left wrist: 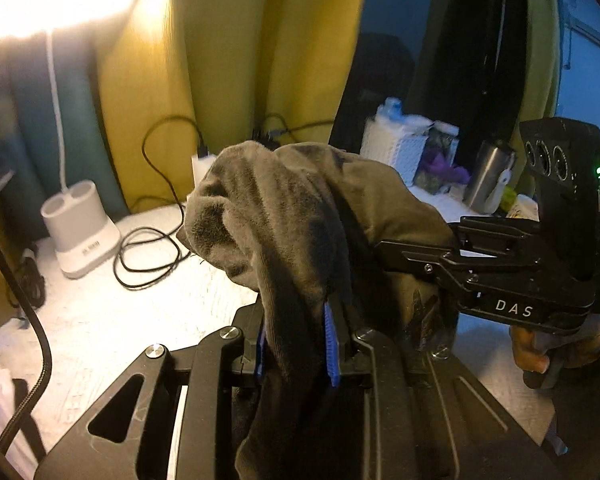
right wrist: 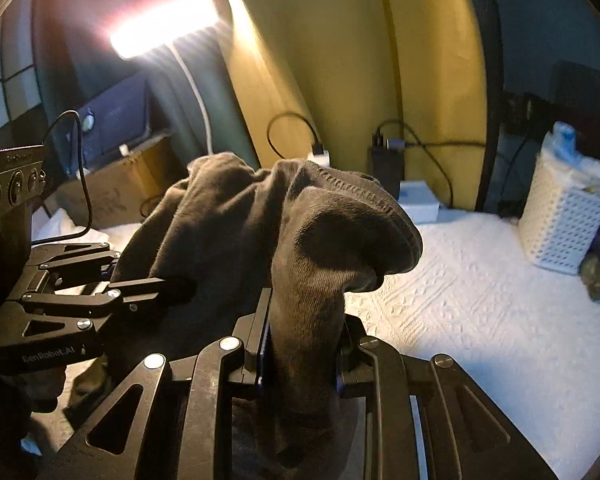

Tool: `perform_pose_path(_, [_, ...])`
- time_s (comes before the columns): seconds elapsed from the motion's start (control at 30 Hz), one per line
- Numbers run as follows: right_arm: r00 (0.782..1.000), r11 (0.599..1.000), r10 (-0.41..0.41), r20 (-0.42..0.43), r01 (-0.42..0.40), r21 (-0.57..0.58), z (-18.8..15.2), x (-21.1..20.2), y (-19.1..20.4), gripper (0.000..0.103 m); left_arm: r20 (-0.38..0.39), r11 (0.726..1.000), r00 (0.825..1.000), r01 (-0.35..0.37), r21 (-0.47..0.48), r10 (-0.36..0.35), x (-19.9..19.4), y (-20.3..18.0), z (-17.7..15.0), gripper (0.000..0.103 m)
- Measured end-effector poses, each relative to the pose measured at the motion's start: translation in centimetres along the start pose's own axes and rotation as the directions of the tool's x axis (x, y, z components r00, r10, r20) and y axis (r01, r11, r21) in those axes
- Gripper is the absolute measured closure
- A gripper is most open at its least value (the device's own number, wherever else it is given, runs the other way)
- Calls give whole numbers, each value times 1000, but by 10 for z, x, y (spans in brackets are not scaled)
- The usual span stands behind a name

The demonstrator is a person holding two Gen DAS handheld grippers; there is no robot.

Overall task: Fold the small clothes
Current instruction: 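Lift the collar end with both grippers and fold it toward the hem, then hold the lifted shirt end high with both grippers and carry it over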

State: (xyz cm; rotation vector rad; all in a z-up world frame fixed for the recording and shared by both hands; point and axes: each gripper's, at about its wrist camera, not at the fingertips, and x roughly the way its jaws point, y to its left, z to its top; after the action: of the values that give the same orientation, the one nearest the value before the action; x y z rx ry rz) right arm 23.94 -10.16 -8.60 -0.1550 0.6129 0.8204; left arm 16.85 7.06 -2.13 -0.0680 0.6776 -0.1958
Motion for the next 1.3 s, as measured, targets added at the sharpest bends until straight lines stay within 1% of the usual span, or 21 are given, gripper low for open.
perform_pose_path(0.33, [994,999,2,107,2,-34,-5,-64,25,80,105,1000,994,-17,15,16,-60,-28,-2,83])
perform_pose_path(0.57, [981,998,-3,191,14,-57,-4,-112,47,80,177,998,984,-24,52,15,-100,-50,-2,83])
perform_pose_path(0.7, [974,996,-4,227,25,-90,-6,-138,64,80,208,998,978,-28,51,17,-122,-59,-5,83])
perform_pose_path(0.83, [964,990,4,266,34,-135,-5,-163,81,80,245,998,969,-42,52,28,-143,-63,-9,83])
perform_pose_path(1.03, [946,978,39,323,31,-208,-4,-196,111,80,298,996,954,-65,59,45,-174,-63,-17,84])
perform_pose_path(1.3, [931,962,106,350,-7,-273,-5,-219,151,80,357,994,931,-103,44,80,-214,-51,-32,84])
